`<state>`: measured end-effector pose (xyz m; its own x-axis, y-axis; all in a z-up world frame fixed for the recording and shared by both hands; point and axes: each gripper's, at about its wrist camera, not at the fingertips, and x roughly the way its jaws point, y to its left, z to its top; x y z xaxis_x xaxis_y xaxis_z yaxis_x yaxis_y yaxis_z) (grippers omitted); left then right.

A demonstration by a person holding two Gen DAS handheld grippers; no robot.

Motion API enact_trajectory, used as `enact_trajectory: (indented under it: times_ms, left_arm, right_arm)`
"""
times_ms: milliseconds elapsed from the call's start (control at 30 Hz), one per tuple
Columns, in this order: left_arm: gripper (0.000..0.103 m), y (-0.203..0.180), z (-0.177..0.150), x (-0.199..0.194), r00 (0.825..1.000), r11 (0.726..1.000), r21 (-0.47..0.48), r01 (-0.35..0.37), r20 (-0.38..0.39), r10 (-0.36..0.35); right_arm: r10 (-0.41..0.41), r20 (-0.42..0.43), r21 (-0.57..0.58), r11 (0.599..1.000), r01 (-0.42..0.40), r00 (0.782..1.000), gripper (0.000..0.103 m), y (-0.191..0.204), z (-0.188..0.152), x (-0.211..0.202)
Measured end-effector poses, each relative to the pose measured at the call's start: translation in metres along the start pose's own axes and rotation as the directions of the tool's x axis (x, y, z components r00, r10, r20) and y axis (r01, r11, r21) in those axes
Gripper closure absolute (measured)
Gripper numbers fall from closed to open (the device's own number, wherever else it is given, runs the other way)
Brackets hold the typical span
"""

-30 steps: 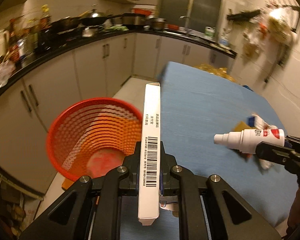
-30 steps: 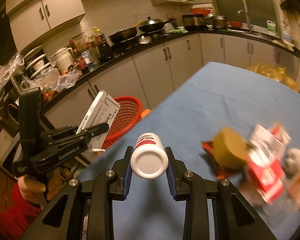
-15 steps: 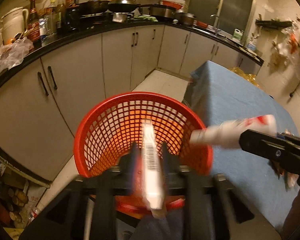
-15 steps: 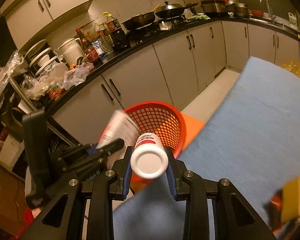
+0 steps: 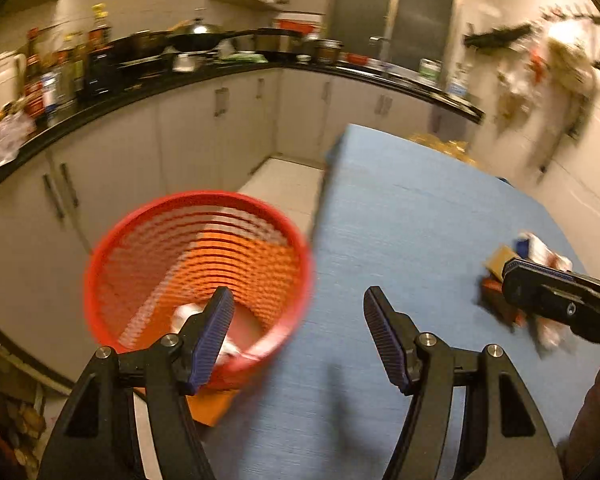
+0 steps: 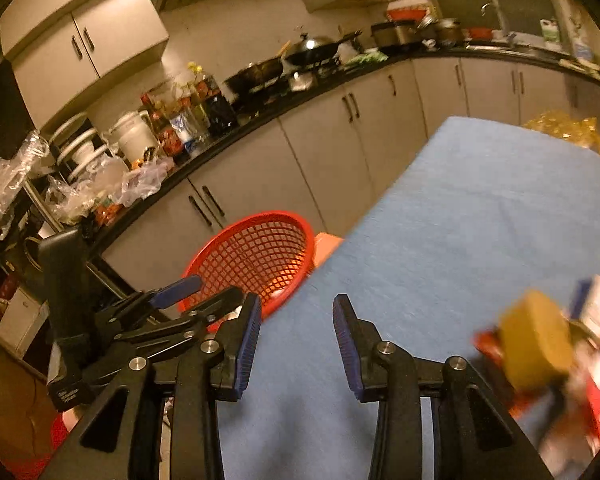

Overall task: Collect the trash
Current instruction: 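Move both open tools back over the table, then grasp the clear plastic cup with the right tool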

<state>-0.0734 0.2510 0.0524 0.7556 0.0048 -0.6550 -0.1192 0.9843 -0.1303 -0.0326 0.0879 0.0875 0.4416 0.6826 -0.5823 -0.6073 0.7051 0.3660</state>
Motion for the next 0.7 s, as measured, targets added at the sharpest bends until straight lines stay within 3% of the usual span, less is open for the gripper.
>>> enact_trajectory:
  times_ms: [200, 367, 467, 533, 600, 667, 700]
  left_arm:
    - [0.036, -0.065, -0.013, 0.003, 0.995, 0.990, 0.108, 0.091, -0.040, -0.087]
    - [0.033, -0.111, -0.023, 0.006, 0.988, 0.974, 0.173, 0.146, -0.075, -0.135]
    - [0.033, -0.136, -0.029, 0.006, 0.985, 0.961, 0.220, 0.166, -0.088, -0.150]
    - [0.033, -0.149, -0.032, 0.006, 0.983, 0.954, 0.243, 0.177, -0.095, -0.158]
    - [0.032, -0.159, -0.036, 0.005, 0.981, 0.948, 0.255, 0.189, -0.100, -0.168]
    - [0.032, -0.168, -0.037, 0.005, 0.978, 0.944, 0.262, 0.202, -0.108, -0.179]
    - [0.031, -0.171, -0.037, 0.005, 0.977, 0.942, 0.263, 0.207, -0.111, -0.184]
  right_arm:
    - [-0.086, 0.092, 0.039, 0.996, 0.083, 0.992, 0.060, -0.033, -0.036, -0.075]
    - [-0.198, 0.182, 0.169, 0.971, 0.167, 0.963, 0.057, -0.082, -0.064, -0.146]
    - [-0.301, 0.222, 0.261, 0.935, 0.241, 0.928, 0.043, -0.108, -0.077, -0.184]
    - [-0.392, 0.241, 0.315, 0.897, 0.311, 0.888, 0.018, -0.122, -0.083, -0.203]
    - [-0.463, 0.232, 0.368, 0.856, 0.363, 0.856, 0.017, -0.137, -0.090, -0.213]
    - [-0.472, 0.209, 0.411, 0.837, 0.360, 0.857, 0.017, -0.148, -0.093, -0.213]
    - [-0.449, 0.195, 0.438, 0.835, 0.333, 0.872, 0.017, -0.155, -0.094, -0.209]
